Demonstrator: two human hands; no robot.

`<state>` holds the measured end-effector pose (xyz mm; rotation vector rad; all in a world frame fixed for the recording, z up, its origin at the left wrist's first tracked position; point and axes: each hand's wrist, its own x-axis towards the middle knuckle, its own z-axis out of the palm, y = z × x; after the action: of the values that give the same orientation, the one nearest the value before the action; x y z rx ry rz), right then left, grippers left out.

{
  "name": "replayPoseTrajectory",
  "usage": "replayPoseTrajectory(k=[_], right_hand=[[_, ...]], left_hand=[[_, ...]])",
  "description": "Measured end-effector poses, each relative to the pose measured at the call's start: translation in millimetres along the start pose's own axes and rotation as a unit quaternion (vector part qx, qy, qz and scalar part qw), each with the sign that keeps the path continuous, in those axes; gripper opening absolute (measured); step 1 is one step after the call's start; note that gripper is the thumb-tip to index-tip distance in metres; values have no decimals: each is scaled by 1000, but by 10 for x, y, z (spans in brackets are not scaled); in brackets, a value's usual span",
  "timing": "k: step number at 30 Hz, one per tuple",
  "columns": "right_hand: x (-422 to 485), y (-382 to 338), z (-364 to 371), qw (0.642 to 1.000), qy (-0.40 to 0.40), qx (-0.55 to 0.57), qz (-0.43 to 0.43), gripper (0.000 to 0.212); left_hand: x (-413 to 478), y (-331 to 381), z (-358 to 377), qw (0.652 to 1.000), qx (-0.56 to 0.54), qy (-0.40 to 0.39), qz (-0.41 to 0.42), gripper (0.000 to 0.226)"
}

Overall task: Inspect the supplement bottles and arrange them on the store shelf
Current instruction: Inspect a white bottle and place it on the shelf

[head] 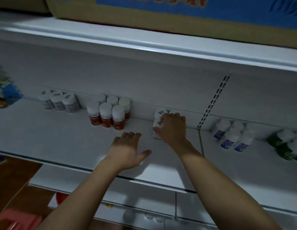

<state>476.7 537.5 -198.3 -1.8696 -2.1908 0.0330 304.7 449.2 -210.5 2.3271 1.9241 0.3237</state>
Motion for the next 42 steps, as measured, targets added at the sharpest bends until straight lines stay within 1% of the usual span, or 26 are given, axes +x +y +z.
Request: replayPoseTrajectory(k=[1, 3, 5, 8, 9, 11, 13, 15, 18, 19, 21, 24, 27, 29, 35, 38, 42], right_hand=[[24, 22, 41, 1000, -2, -2, -3, 45], [55, 54, 105, 1000, 1, -1, -1, 44], [76, 64, 153, 1000, 12, -10, -6, 44], [109, 72, 210, 1000, 18, -21, -5, 46], [119, 78, 223, 1000, 23, -18, -3, 48], [118, 78, 240, 1000, 24, -11, -3, 49], [94, 79, 231, 999, 33, 19, -9, 48], [60, 121, 165, 994, 67, 80, -8, 42], [98, 327, -30, 980, 108, 162, 32, 29], [139, 418, -95, 978, 105, 172, 53, 26], [240, 569, -190, 980, 68, 163, 87, 26], [370, 630, -237, 984, 4, 149, 101, 31], [489, 571, -218, 982, -33, 141, 125, 37], [548, 506, -211, 981, -55, 126, 135, 34], [614, 432, -169, 979, -63, 115, 156, 36], [605, 457, -153, 977, -57, 134, 157, 37], [543, 573, -251, 976, -25, 157, 148, 26]], left_hand=[[13, 17, -25, 1000, 3, -11, -9, 97], [42, 31, -71, 999, 11, -29, -20, 99], [69, 37, -111, 999, 16, -35, -26, 95], [80, 84, -117, 999, 30, -32, -17, 75], [74, 107, -108, 999, 34, -29, -14, 74], [47, 176, -116, 999, 25, -21, -9, 80], [40, 223, -108, 1000, 7, -1, 5, 86], [44, 249, -110, 1000, 8, 1, 0, 87], [56, 270, -122, 1000, 22, -7, -13, 73], [66, 274, -129, 1000, 24, -9, -12, 69], [89, 303, -159, 999, 25, -15, -18, 67], [105, 351, -167, 999, 28, -16, -26, 67], [95, 402, -153, 999, 18, -10, -25, 67], [72, 427, -133, 1000, 18, -8, -22, 67], [-6, 502, -164, 999, 14, 20, -26, 77], [-15, 541, -160, 999, 16, 27, -30, 76], [-30, 618, -176, 998, 44, 31, -25, 65]])
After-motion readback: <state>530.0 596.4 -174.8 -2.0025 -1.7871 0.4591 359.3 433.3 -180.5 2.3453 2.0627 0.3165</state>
